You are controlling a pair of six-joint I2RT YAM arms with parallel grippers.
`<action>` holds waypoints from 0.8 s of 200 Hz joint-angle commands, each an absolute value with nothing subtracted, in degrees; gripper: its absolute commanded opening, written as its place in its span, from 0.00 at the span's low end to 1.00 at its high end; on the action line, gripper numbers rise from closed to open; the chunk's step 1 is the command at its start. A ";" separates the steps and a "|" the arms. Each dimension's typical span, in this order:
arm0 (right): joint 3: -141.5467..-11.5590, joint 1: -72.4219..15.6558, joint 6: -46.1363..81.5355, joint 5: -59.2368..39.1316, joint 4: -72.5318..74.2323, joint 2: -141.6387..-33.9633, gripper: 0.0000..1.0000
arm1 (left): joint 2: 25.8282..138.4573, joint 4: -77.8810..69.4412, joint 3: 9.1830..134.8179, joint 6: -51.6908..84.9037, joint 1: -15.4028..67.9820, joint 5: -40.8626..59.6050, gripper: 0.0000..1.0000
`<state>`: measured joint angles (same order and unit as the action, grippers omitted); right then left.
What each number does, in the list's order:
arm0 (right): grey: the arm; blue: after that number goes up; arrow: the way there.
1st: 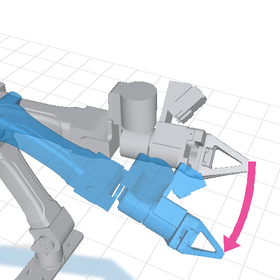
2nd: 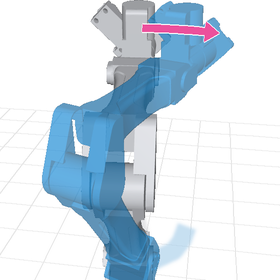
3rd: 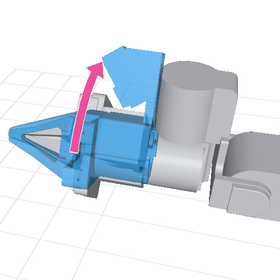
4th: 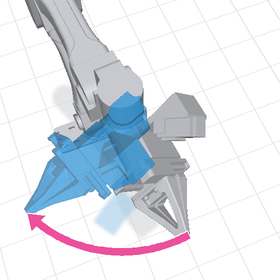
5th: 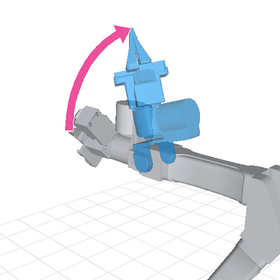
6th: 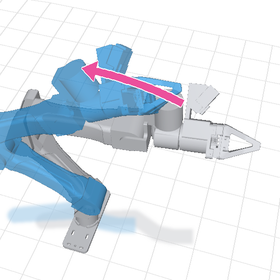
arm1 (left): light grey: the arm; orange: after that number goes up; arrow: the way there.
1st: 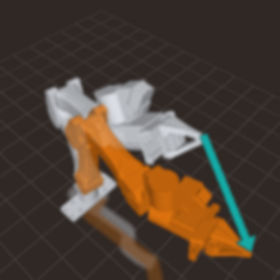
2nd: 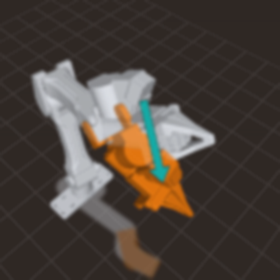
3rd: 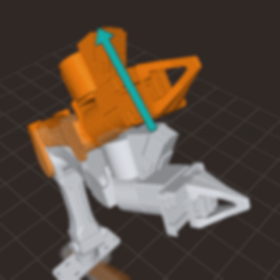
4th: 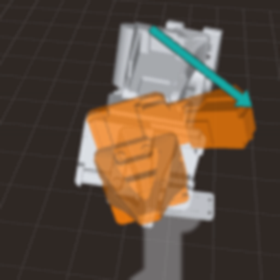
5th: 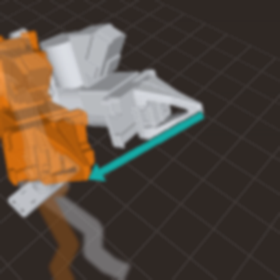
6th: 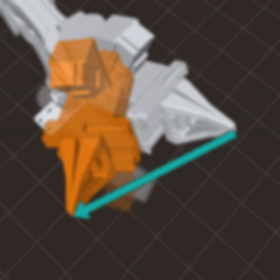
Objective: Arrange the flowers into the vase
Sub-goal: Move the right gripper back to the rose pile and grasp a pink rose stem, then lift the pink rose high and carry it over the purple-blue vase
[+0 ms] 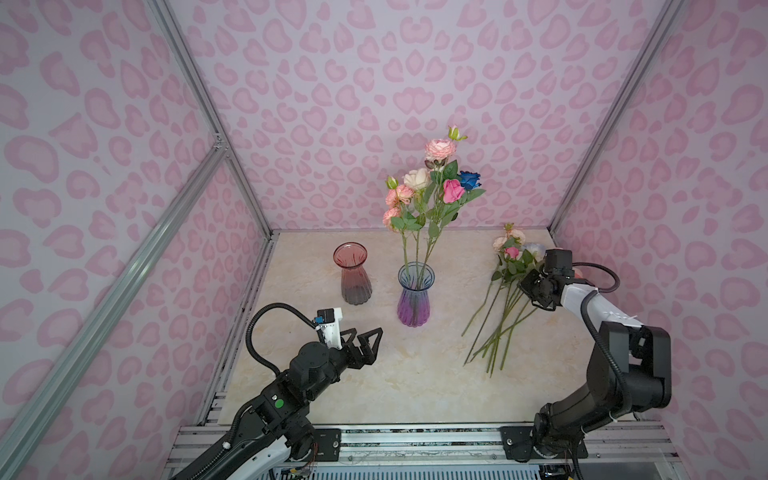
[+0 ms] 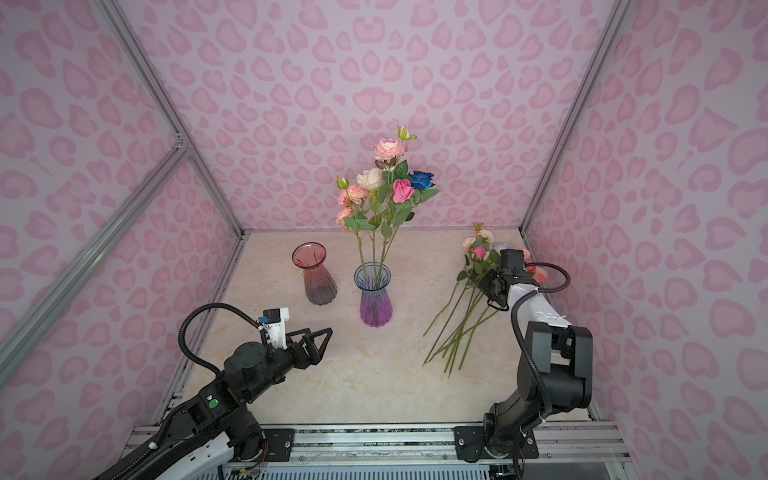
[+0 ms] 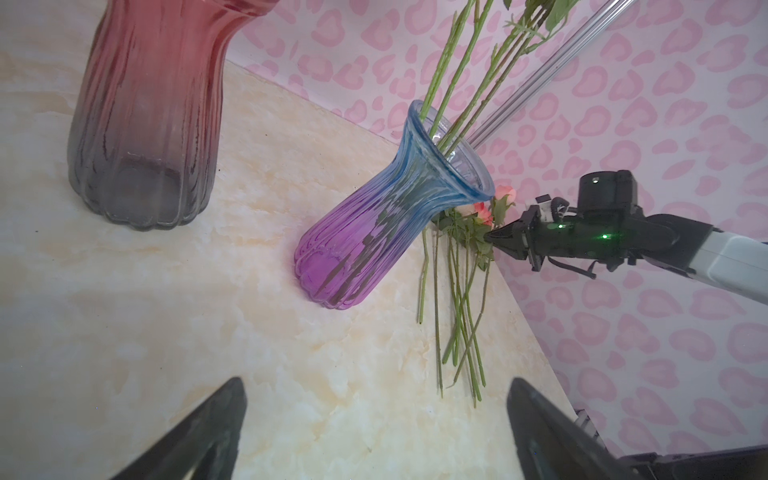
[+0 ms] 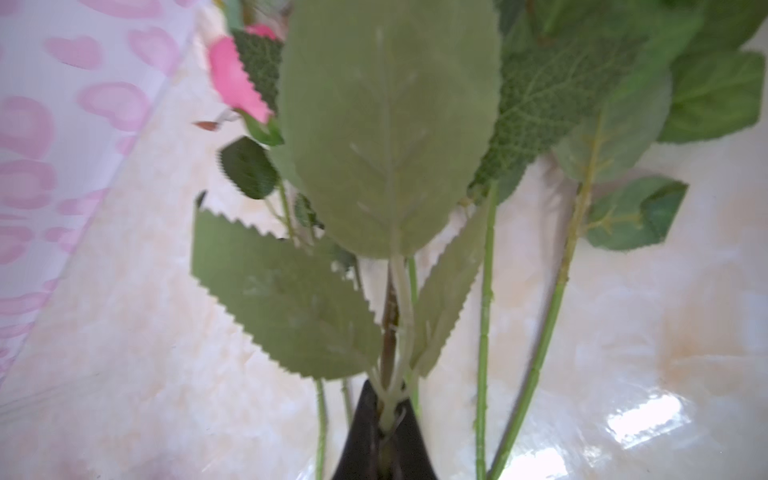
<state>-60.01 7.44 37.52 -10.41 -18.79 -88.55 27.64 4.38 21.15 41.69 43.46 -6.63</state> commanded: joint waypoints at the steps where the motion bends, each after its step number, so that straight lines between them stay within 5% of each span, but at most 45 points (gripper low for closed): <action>1: -61.77 5.85 35.58 -7.99 -20.72 -84.81 0.00 | 28.11 3.90 22.37 40.44 43.34 -7.65 0.99; 75: -75.33 -10.60 27.94 1.09 -23.42 -70.39 0.00 | 28.41 4.69 23.61 40.44 43.33 -8.74 0.99; 160: -76.83 -30.46 18.04 8.43 -6.34 -62.02 0.00 | 18.30 9.83 20.29 42.86 43.35 -15.27 0.99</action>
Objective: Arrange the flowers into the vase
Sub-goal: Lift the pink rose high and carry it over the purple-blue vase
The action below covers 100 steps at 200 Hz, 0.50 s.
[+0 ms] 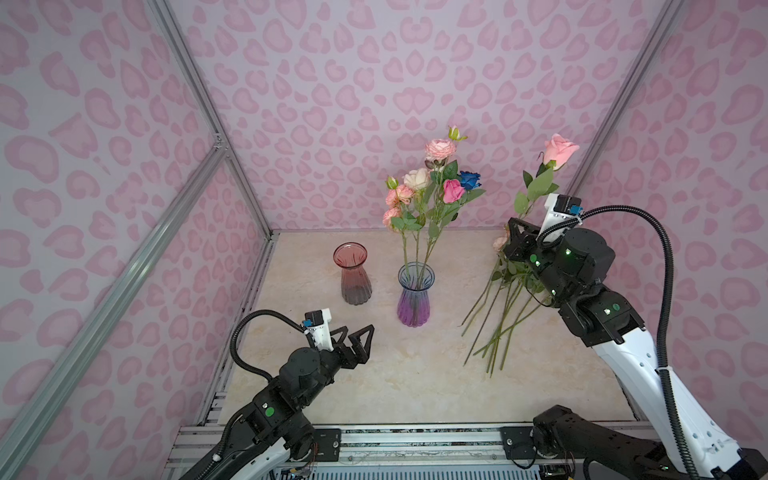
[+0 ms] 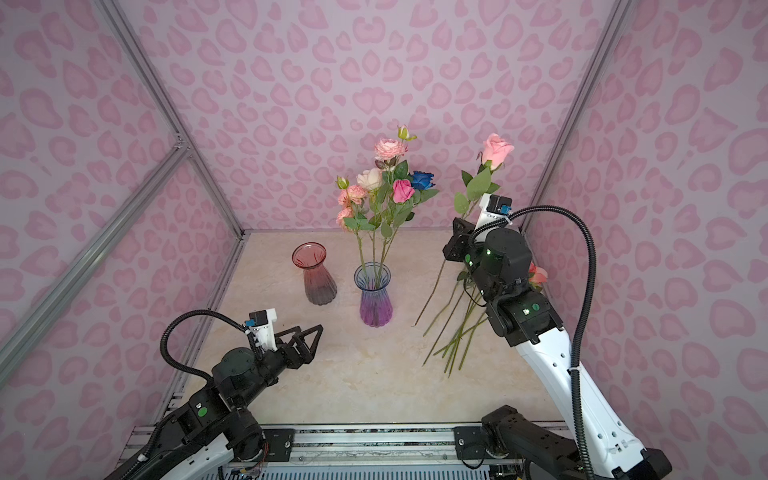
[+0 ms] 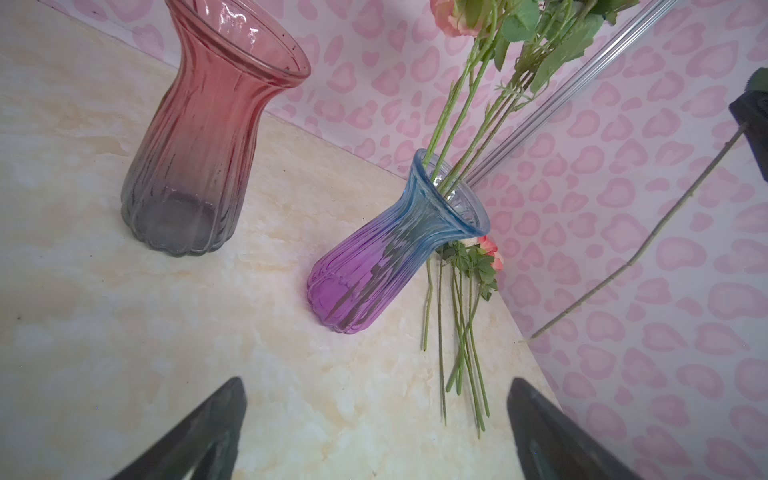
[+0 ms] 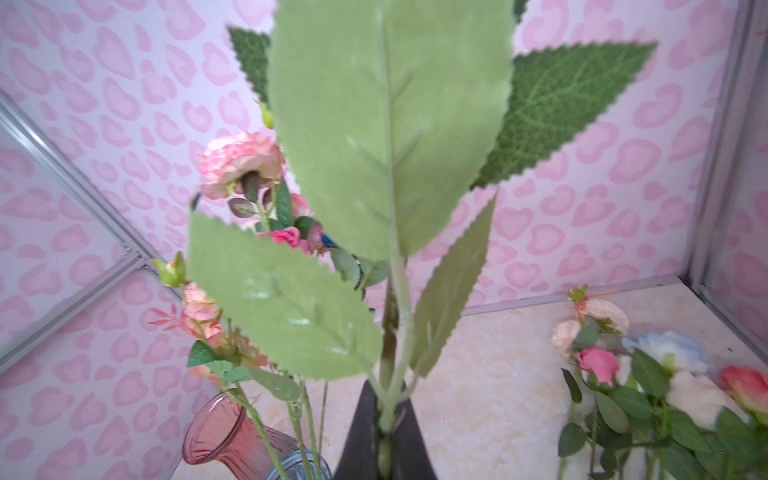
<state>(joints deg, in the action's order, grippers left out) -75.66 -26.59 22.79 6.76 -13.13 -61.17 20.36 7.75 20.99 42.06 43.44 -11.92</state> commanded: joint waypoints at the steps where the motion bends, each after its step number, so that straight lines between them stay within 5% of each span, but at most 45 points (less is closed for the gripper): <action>1: -77.04 -30.74 17.85 8.52 -6.25 -62.13 0.00 | 18.16 9.83 20.25 42.96 43.34 -15.41 0.99; 42: -85.68 -39.31 13.38 12.15 -1.36 -70.18 0.00 | 14.88 18.07 20.44 49.63 43.36 -24.92 0.91; 100: -99.01 -40.95 12.13 11.12 0.74 -82.92 0.00 | 12.31 25.04 22.02 51.44 43.36 -27.42 0.98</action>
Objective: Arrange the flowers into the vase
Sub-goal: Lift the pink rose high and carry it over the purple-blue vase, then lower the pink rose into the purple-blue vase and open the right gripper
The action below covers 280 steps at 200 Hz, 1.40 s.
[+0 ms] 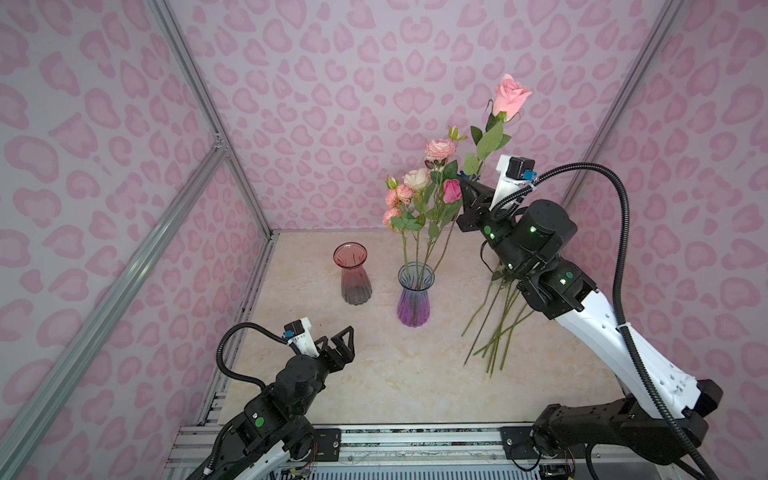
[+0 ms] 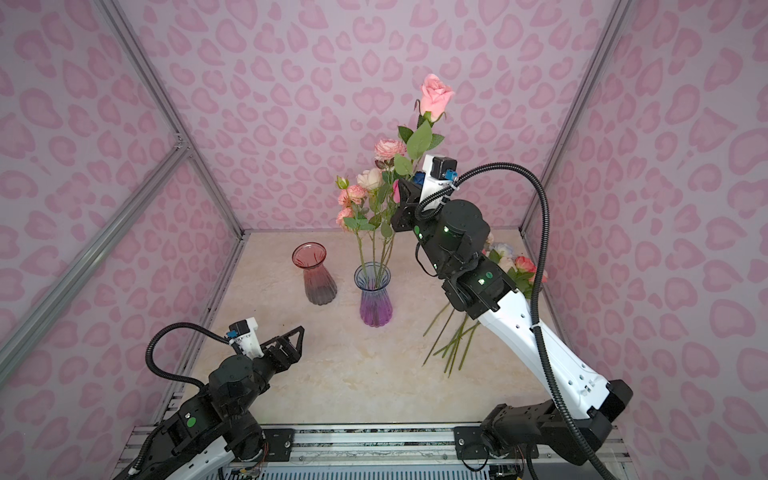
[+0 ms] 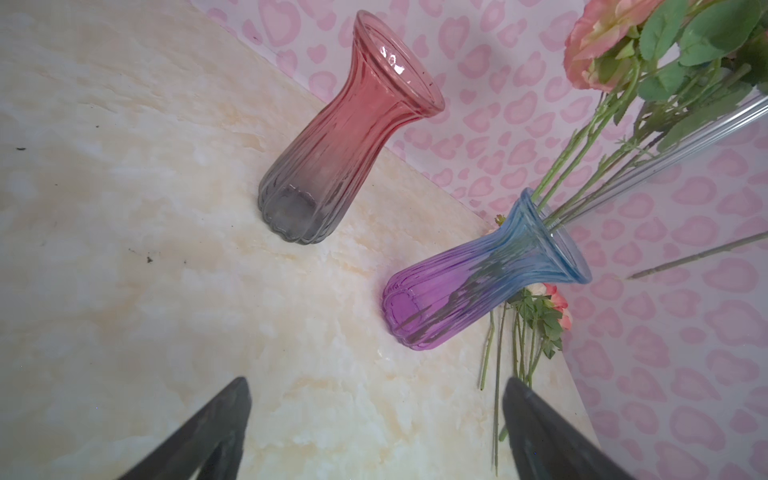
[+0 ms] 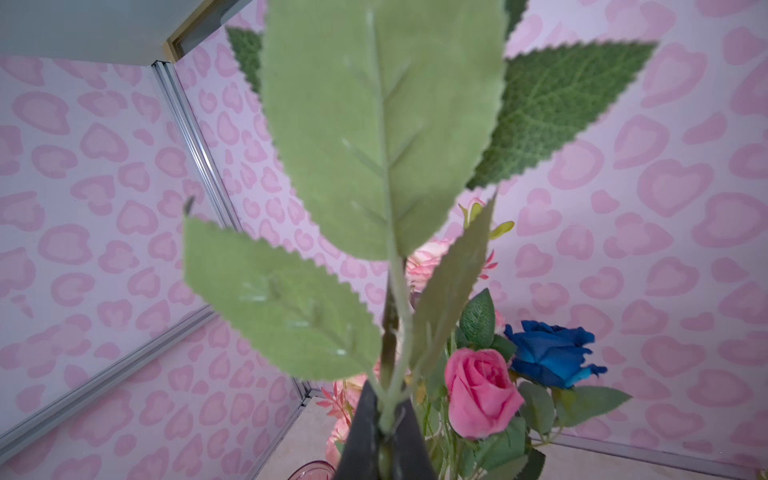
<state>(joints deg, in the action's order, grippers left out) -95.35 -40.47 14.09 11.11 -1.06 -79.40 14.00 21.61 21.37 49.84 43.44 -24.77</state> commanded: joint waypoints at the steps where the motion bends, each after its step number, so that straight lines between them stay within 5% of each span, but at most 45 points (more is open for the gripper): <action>1: -99.16 -41.00 12.04 11.18 0.72 -83.08 0.00 | 12.17 25.04 22.04 51.43 43.35 -27.42 0.98; 67: -92.19 -41.62 11.17 12.36 3.39 -87.91 0.00 | 2.79 22.28 19.79 48.53 43.40 -24.11 0.96; 145: -79.35 -44.62 14.77 12.93 3.15 -86.05 0.06 | 4.51 20.44 19.05 48.87 43.35 -24.53 0.96; 185: -76.74 -46.00 15.25 15.39 0.41 -84.42 0.26 | 6.23 19.71 19.13 49.38 43.36 -24.08 0.96; 280: -79.80 -47.58 12.78 23.65 -12.54 -79.86 0.45 | 14.41 14.11 19.85 50.50 43.35 -21.71 0.96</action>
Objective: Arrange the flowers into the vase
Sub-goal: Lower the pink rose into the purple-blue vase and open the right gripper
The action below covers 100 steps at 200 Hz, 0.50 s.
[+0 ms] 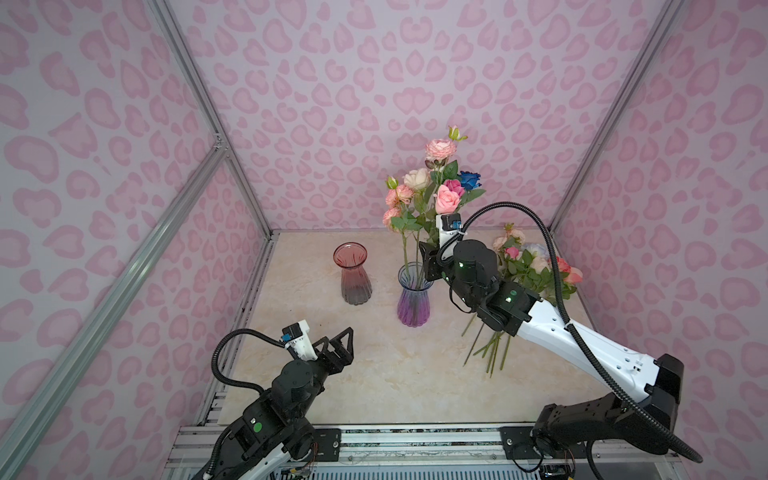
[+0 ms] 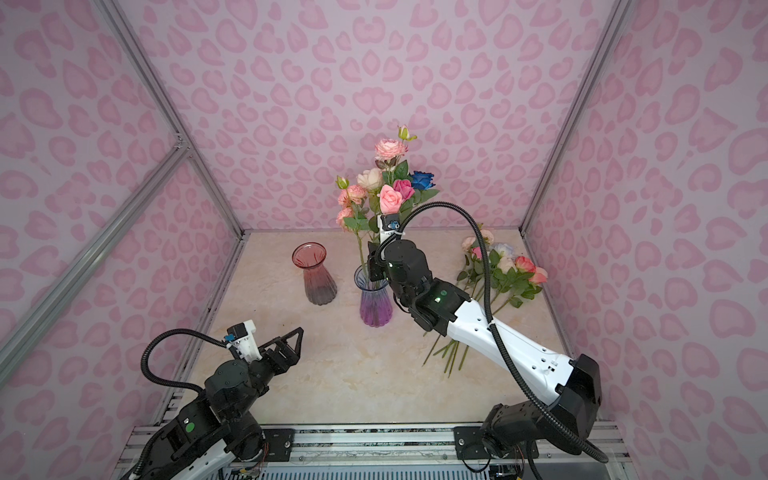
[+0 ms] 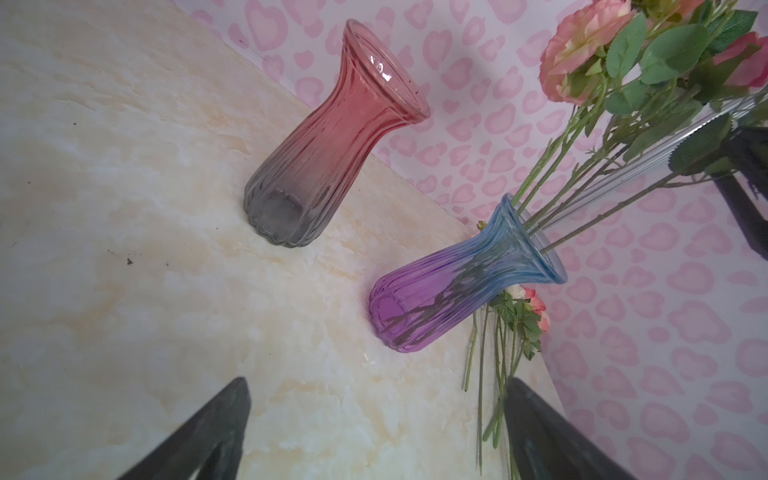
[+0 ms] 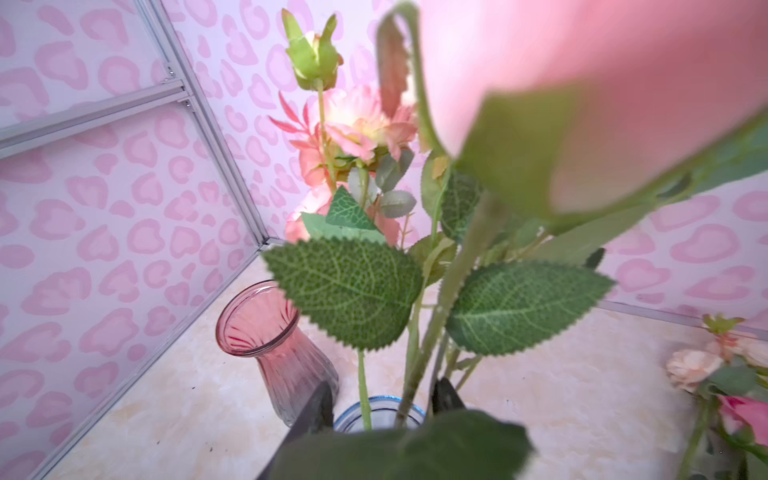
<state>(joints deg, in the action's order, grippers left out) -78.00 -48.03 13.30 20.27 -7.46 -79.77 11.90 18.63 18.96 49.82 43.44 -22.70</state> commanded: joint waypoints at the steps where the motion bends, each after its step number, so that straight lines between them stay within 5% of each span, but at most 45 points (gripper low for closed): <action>1: -80.02 -47.56 12.80 23.56 -12.69 -79.97 0.45 | 14.54 14.00 19.85 50.47 43.34 -21.66 0.96; 100: -82.02 -43.51 17.76 19.27 -26.53 -77.12 0.63 | 25.61 10.57 24.71 48.69 43.36 -19.22 0.96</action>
